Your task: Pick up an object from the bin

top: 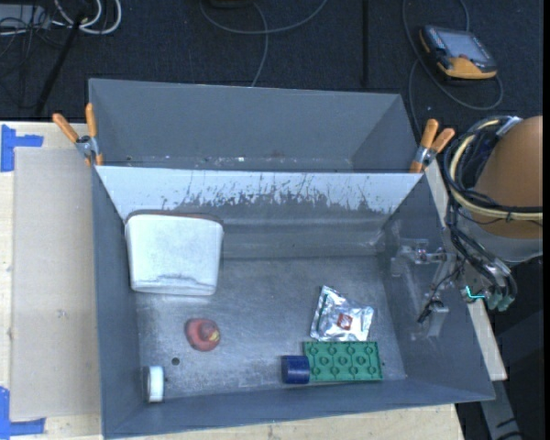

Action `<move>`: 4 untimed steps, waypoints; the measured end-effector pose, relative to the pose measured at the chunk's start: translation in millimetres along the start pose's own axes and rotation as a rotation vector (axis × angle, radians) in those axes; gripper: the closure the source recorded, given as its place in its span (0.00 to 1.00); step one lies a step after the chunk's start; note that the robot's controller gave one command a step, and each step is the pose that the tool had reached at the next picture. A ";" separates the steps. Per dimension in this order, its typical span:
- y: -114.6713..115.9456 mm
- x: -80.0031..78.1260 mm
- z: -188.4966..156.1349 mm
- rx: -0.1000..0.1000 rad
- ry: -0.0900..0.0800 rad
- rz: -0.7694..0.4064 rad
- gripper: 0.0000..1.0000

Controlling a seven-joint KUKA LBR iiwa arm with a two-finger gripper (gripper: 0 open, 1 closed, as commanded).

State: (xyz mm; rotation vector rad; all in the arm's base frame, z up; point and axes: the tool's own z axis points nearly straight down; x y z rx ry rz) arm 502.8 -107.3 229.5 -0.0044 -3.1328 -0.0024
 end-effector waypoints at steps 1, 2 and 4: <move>13.4 -12.8 141.1 0.000 -0.002 -0.370 0.00; 8.1 -43.1 159.5 0.002 -0.008 -0.170 0.00; 54.5 -50.1 22.4 0.003 -0.018 -0.182 1.00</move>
Offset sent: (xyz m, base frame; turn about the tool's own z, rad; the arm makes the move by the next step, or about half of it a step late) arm 0.0128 0.0115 -0.1378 -0.3689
